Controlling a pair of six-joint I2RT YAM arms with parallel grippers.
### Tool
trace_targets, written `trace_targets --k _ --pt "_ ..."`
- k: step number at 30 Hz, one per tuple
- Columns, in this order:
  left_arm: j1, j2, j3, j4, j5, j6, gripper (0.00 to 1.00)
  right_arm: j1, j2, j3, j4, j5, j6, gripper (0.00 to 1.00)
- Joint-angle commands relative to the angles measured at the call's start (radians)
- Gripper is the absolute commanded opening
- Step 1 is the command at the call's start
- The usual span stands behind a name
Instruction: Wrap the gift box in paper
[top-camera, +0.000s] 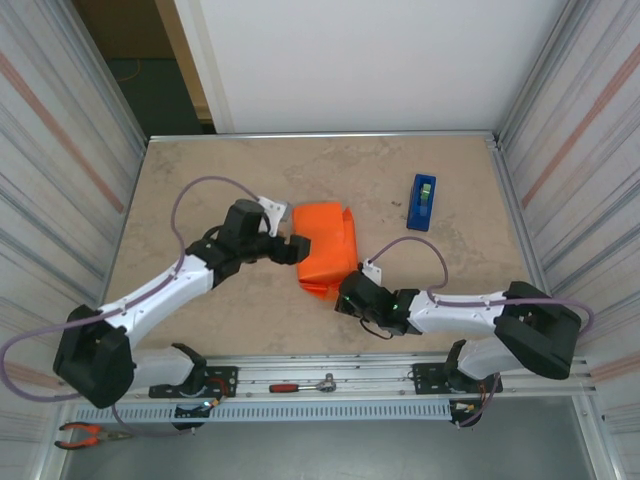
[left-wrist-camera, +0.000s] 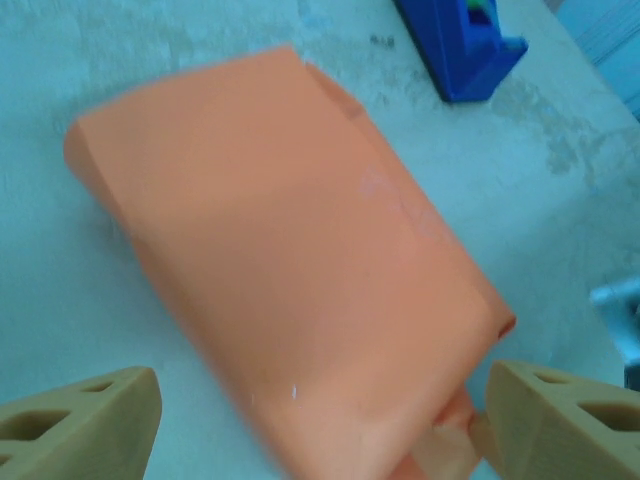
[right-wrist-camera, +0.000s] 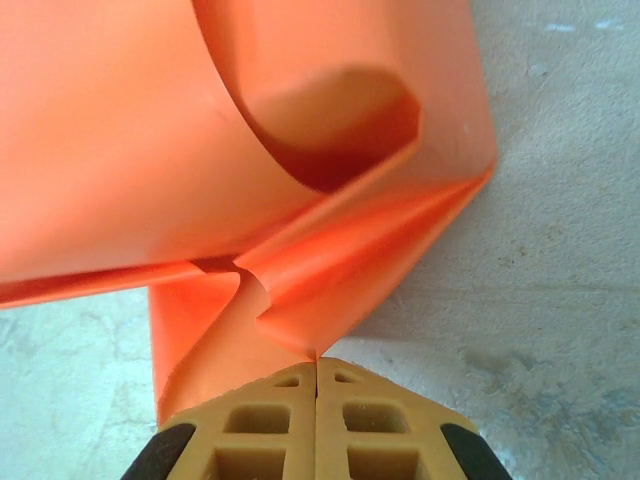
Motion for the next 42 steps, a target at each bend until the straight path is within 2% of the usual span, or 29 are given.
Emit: trace_targets --k 1,3,6,8,15,25,37,42 --pt "-0.014 -0.079 -0.096 -0.044 0.049 -0.056 0.74 -0.018 -0.053 0.002 -0.056 0.003 -0.017 0.0" --pt "-0.032 -0.128 -0.145 -0.041 0.051 -0.081 0.62 -0.03 -0.072 0.001 -0.061 -0.006 -0.026 0.0" --pt "-0.081 -0.19 -0.213 -0.028 0.04 -0.119 0.36 -0.048 -0.089 0.005 -0.062 -0.023 -0.039 0.0" --pt "-0.124 -0.219 -0.255 -0.009 0.025 -0.145 0.26 -0.055 -0.096 0.011 -0.069 -0.028 -0.041 0.0" --pt "-0.297 -0.222 -0.351 0.121 -0.02 -0.182 0.25 -0.061 -0.094 0.029 -0.081 -0.036 -0.078 0.0" --pt "-0.474 -0.004 -0.359 0.365 -0.051 -0.155 0.2 -0.066 -0.114 0.032 -0.087 -0.04 -0.079 0.0" --pt "-0.505 0.249 -0.281 0.537 -0.135 -0.139 0.16 -0.067 -0.12 0.024 -0.078 -0.054 -0.074 0.0" --pt "-0.505 0.324 -0.268 0.592 -0.269 -0.169 0.11 -0.066 -0.116 0.027 -0.061 -0.078 -0.071 0.0"
